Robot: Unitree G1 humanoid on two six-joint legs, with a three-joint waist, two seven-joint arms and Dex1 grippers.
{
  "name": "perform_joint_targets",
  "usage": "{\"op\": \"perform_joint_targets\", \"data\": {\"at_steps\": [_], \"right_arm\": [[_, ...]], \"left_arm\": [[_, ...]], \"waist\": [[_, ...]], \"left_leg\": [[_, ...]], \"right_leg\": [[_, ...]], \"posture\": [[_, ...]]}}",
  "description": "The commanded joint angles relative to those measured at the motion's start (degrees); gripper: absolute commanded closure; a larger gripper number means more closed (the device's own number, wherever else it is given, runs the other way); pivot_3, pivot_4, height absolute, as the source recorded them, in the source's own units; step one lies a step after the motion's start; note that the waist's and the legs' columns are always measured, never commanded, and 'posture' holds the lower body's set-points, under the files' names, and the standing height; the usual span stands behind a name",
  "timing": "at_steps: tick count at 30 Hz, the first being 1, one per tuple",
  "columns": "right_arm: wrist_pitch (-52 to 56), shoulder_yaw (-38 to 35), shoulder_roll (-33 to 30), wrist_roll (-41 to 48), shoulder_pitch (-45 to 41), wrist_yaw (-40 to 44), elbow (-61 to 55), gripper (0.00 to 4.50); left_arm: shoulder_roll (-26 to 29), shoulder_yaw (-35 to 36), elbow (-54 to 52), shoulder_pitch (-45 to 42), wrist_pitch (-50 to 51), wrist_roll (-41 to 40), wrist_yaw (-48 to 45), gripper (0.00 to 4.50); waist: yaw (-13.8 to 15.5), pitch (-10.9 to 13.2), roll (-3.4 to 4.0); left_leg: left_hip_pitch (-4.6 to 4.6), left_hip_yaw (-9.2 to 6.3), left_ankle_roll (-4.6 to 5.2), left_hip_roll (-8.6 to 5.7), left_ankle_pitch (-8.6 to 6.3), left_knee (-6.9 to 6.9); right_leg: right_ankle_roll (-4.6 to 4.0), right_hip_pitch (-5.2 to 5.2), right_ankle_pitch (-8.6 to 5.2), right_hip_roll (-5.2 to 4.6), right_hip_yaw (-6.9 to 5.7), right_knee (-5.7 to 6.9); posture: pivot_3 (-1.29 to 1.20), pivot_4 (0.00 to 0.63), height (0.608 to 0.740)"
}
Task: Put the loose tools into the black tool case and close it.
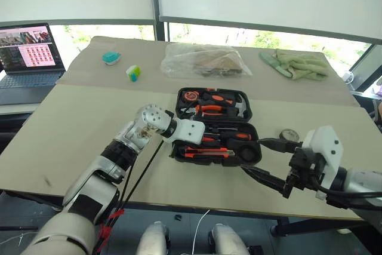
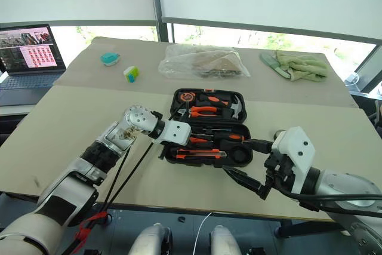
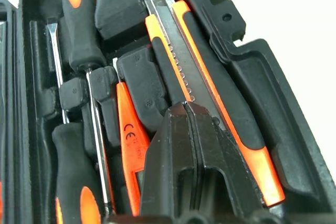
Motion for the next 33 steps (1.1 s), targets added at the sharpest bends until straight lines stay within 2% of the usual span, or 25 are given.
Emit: {"op": "perform_joint_targets", "data": {"at_steps": [1, 4, 6, 8, 10, 14, 19, 22, 25, 29, 33], "right_arm": [[-1.9, -5.7, 0.57, -3.11, 3.78, 0.8, 1.89, 0.0], [-2.37, -12.94, 2.57, -4.21, 9.95, 2.67, 3.93, 0.0], [-2.74, -18.9, 4.24, -4.79, 14.63, 4.7, 5.75, 0.0], [-3.46, -24.68, 6.05, -5.61, 19.21, 7.05, 7.86, 0.0], [-3.92, -30.21, 8.04, -5.91, 23.12, 8.81, 10.04, 0.0], [-4.03, -38.8, 11.33, -4.99, 29.97, 11.78, 12.1, 0.0], [-2.95, -41.17, 10.09, -4.68, 31.13, 12.28, 13.98, 0.0], [-3.11, -36.29, 4.37, -6.9, 25.58, 11.62, 17.3, 0.0], [-3.94, -27.8, -1.76, -10.88, 18.22, 10.64, 21.49, 0.0], [-4.66, -10.15, -9.26, -16.55, 3.18, 10.05, 28.81, 0.0], [-5.34, 8.08, -11.37, -26.9, -12.58, 8.18, 40.0, 0.0]], "left_arm": [[2.34, 10.41, -4.48, -2.5, 10.22, -11.2, -3.01, 4.45], [6.16, 15.68, -9.85, -3.41, 22.71, -19.42, -6.55, 3.81], [8.77, 18.63, -15.2, -2.67, 27.85, -24.56, -8.6, 3.0], [11.05, 20.13, -20.01, -1.5, 30.88, -27.57, -9.52, 2.33], [12.24, 20.89, -23.4, -0.7, 33.0, -29.46, -9.25, 1.48], [13.27, 20.54, -27.72, 0.58, 32.64, -30.27, -8.61, 0.03], [13.29, 19.93, -29.67, 0.93, 32.18, -30.54, -8.06, 0.03], [12.95, 19.33, -30.49, 0.41, 32.41, -30.97, -7.57, 0.03], [12.81, 18.46, -31.17, -0.01, 32.13, -30.7, -7.4, 0.03], [12.34, 17.74, -32.01, -0.43, 32.34, -30.52, -6.38, 0.03], [11.94, 17.24, -32.5, -0.91, 32.96, -30.99, -5.53, 0.03]], "waist": [[0.02, 0.05, 0.01], [0.09, 0.05, 0.02], [0.18, 0.04, 0.08], [0.5, 0.07, 0.11], [0.87, 0.08, 0.16], [1.31, 0.09, 0.25], [0.74, 0.1, 0.29], [0.1, 0.11, 0.34], [-0.31, 0.23, 0.38], [-0.1, 0.3, 0.47], [-0.06, 0.37, 0.51]], "left_leg": [[-0.12, -0.01, 0.01, 0.0, 0.01, 0.0], [-0.42, -0.04, 0.02, -0.03, 0.01, -0.01], [-0.72, -0.07, 0.04, -0.06, -0.01, -0.03], [-0.77, -0.09, 0.08, -0.09, -0.04, -0.03], [-0.79, -0.09, 0.09, -0.12, -0.04, -0.03], [-0.69, -0.08, 0.09, -0.15, -0.04, -0.01], [-0.6, -0.06, 0.08, -0.12, -0.04, -0.01], [-0.56, -0.07, 0.08, -0.12, -0.04, -0.01], [-0.37, -0.03, 0.08, -0.13, -0.04, -0.01], [-0.21, -0.01, 0.08, -0.16, -0.04, -0.09], [-0.2, 0.03, 0.09, -0.18, -0.04, -0.09]], "right_leg": [[0.0, -0.11, 0.01, 0.0, -0.01, 0.0], [-0.01, -0.37, 0.02, 0.0, -0.02, 0.01], [0.04, -0.66, 0.0, 0.0, -0.03, 0.03], [0.09, -0.67, -0.04, -0.03, -0.05, 0.03], [0.11, -0.66, -0.05, -0.06, -0.06, 0.0], [0.11, -0.55, -0.07, -0.06, -0.05, 0.0], [0.08, -0.53, -0.1, -0.02, 0.02, -0.02], [0.06, -0.5, -0.1, -0.02, 0.03, -0.02], [0.05, -0.32, -0.09, -0.02, 0.12, -0.04], [0.01, -0.19, -0.12, -0.01, 0.13, -0.06], [0.03, -0.21, -0.1, -0.01, 0.17, -0.07]], "posture": [[0.0, 0.15, 0.74], [0.0, 0.15, 0.74], [0.0, 0.15, 0.74], [0.0, 0.15, 0.74], [0.0, 0.15, 0.74], [0.0, 0.15, 0.74], [0.0, 0.15, 0.74], [0.0, 0.15, 0.74], [0.0, 0.15, 0.74], [0.0, 0.15, 0.74], [0.0, 0.15, 0.74]]}}
